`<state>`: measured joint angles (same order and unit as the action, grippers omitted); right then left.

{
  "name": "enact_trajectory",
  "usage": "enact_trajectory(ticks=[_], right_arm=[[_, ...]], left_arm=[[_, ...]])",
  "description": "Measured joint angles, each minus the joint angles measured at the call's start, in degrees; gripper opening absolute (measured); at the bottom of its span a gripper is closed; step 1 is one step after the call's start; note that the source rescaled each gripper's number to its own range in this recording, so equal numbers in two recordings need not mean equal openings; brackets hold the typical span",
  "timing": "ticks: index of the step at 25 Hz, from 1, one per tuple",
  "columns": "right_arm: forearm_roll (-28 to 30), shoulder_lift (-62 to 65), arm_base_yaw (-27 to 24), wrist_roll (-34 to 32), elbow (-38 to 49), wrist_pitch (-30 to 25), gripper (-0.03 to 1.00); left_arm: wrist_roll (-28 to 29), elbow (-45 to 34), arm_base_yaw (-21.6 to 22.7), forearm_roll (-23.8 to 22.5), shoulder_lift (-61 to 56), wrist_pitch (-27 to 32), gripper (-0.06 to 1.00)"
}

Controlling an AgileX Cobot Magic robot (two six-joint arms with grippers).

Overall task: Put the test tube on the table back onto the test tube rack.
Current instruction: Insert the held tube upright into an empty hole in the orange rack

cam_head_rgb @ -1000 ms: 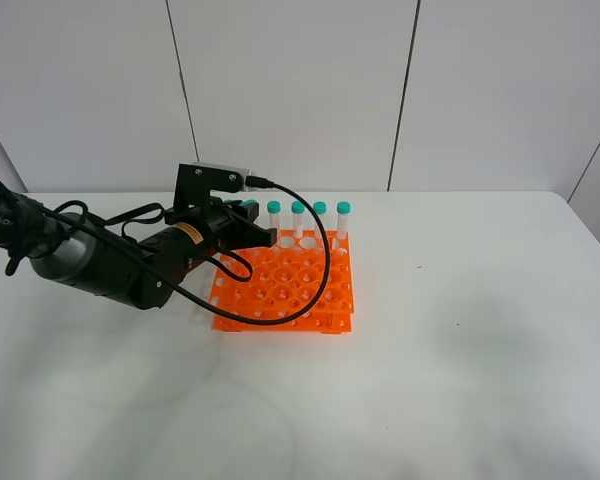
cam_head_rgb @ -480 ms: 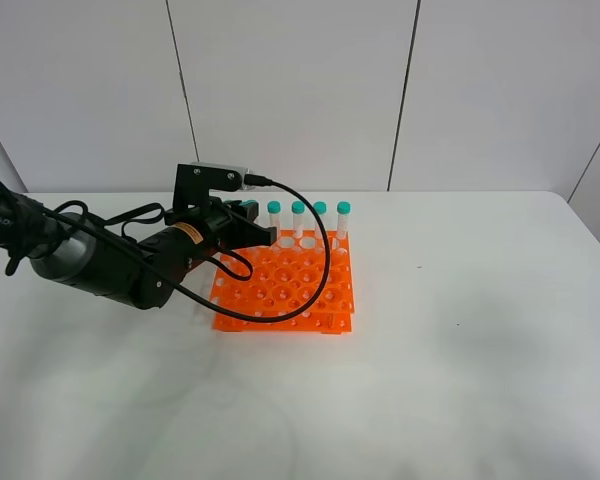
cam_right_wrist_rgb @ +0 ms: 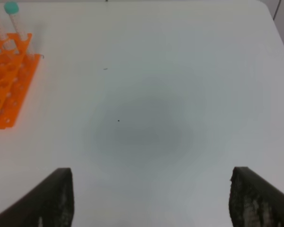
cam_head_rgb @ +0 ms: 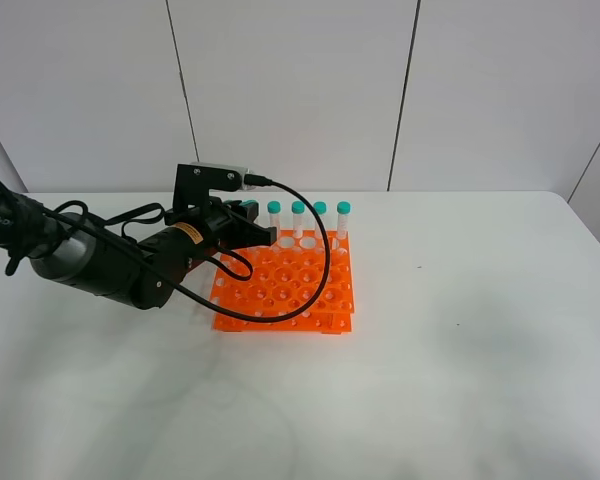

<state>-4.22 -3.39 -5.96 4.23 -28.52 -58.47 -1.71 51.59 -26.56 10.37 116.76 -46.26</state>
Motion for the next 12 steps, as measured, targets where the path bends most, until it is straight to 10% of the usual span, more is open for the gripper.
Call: enact_trajectory(ticks=[7,12], right_arm=[[0.0,0.0,0.0,0.0,0.0,0.0,0.87],[0.0,0.0,0.0,0.0,0.0,0.0,0.87]], left_arm=[[0.0,0.0,0.0,0.0,0.0,0.0,0.11],[0.0,0.0,0.0,0.0,0.0,0.0,0.46]])
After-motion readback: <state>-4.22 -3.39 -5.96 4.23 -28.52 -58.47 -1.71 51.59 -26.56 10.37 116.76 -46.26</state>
